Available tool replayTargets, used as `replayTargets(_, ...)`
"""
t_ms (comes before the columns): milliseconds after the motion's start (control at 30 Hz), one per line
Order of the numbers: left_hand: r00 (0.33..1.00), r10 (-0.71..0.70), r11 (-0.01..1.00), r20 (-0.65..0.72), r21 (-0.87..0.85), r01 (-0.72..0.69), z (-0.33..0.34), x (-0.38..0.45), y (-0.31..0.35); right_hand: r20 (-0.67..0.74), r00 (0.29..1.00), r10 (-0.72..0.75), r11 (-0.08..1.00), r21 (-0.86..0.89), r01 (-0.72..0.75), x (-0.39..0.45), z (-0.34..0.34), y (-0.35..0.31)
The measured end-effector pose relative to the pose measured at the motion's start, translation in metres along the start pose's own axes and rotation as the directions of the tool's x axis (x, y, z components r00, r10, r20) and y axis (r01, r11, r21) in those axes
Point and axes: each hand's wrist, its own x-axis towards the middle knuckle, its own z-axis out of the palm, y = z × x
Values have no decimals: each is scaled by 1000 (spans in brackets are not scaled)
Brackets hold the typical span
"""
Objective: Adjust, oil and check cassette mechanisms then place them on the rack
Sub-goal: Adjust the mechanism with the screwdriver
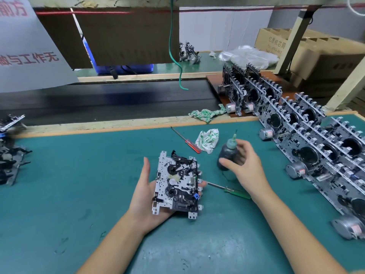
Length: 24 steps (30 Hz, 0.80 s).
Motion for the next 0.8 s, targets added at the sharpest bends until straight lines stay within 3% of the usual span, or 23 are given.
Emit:
replayTargets(33, 1000, -23, 1000, 8, 8, 23, 1, -1, 1, -98, 992, -79, 994, -82, 71, -4, -2, -5)
replayTargets(100, 996, -83, 995, 14, 50, 82, 1, -4, 2, -203, 898, -390, 900, -292, 324, -13, -10, -20)
replayTargets(167, 985, -170, 975, -24, 140, 172, 2, -6, 6, 48, 825, -563, 727, -447, 521, -25, -17, -33)
replayTargets(233, 961, -262, 923, -91, 266, 277, 2, -7, 10, 443, 775, -450, 530, -566, 631, -38, -19, -36)
replayTargets(300, 937, -315, 832, -149, 432, 348, 10, -8, 17, 641, 716, -277, 383, -610, 694, -50, -20, -31)
replayTargets(367, 931, -297, 666, -211, 653, 360, 17, -3, 22, 697, 684, -216, 281, -627, 727, -59, -20, -28)
replayTargets(433, 940, -292, 537, -176, 783, 313, 12, -10, 28, 690, 694, -206, 246, -650, 720, -65, -18, -25)
replayTargets(500, 951, -264, 571, -159, 769, 287, 17, -14, 33, 650, 725, -229, 267, -674, 689, -69, -17, -20)
replayTargets(567, 964, -111, 584, -243, 768, 261, 17, -14, 38, 594, 759, -266, 313, -692, 651, -74, -20, -16)
replayTargets(600, 945, 77, 480, -317, 843, 244, 14, -19, 37, 572, 770, -284, 332, -694, 639, -76, -21, -14)
replayTargets(633, 887, 305, 287, -347, 921, 262, 12, -25, 33, 556, 771, -310, 336, -694, 636, -78, -22, -13)
replayTargets(667, 815, 499, 43, -295, 947, 317, 11, -34, 27, 542, 768, -340, 329, -697, 638, -80, -23, -11)
replayTargets(700, 782, 591, -182, -199, 911, 369, 8, -46, 17, 530, 764, -369, 318, -700, 639, -82, -22, -8)
replayTargets(733, 789, 601, -324, -128, 863, 387, 8, -57, 7, 518, 759, -395, 309, -703, 641, -84, -20, -6)
replayTargets(800, 857, 508, -478, -85, 800, 362, 6, -69, -12, 498, 748, -439, 298, -705, 644, -87, -18, -2)
